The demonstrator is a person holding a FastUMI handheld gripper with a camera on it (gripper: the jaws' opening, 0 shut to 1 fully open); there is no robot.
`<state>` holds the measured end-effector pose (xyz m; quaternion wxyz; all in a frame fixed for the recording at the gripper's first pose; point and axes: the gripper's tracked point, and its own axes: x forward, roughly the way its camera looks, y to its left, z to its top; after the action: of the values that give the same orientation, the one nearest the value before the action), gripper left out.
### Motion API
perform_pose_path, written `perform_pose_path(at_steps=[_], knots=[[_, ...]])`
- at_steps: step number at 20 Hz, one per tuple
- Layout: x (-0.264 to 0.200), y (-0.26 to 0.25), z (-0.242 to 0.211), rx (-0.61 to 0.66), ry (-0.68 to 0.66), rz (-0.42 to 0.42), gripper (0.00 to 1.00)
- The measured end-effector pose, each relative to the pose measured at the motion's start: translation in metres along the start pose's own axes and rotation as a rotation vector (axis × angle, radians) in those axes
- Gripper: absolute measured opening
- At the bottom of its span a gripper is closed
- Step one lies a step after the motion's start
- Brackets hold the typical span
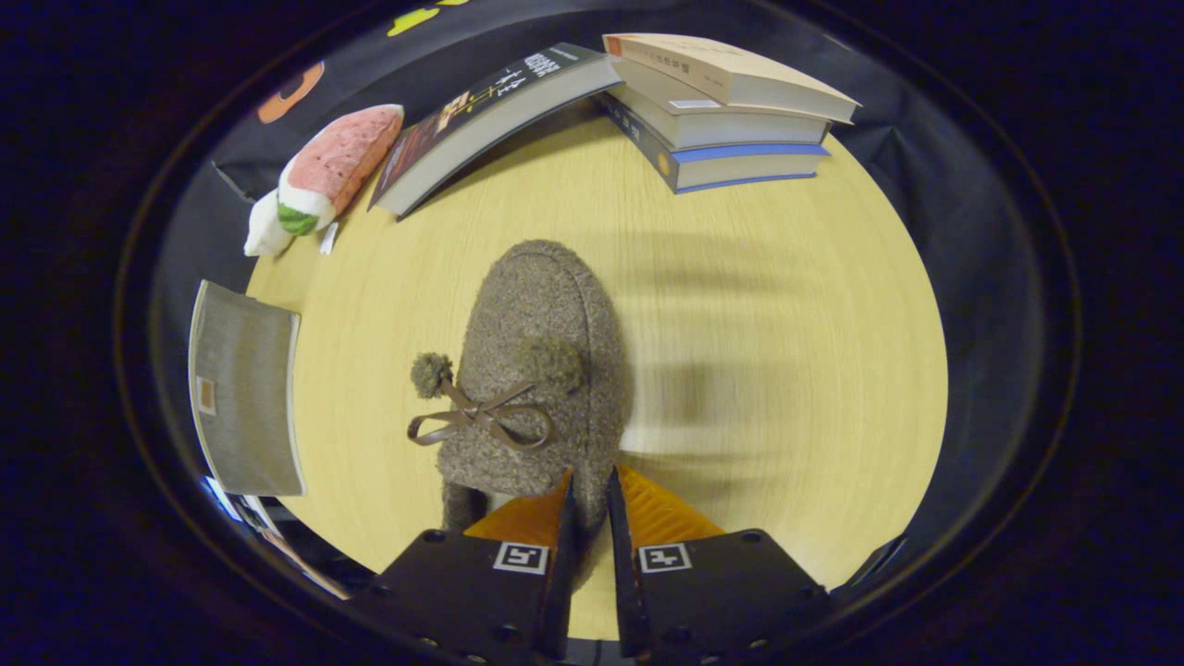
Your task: Open the storage box then place both shoes into the box .Put the left shoe in first, then the right shoe, with the right side of both shoes facing outward in a uniform manner.
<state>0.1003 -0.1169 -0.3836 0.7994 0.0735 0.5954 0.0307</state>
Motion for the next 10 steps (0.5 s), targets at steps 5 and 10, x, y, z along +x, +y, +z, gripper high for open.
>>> perform_pose_path(at_steps=[5,10], knots=[[-0.012,0.000,-0.001,0.049,0.022,-0.001,0.00],[-0.049,0.032,-0.013,0.149,0.039,0.088,0.00]])
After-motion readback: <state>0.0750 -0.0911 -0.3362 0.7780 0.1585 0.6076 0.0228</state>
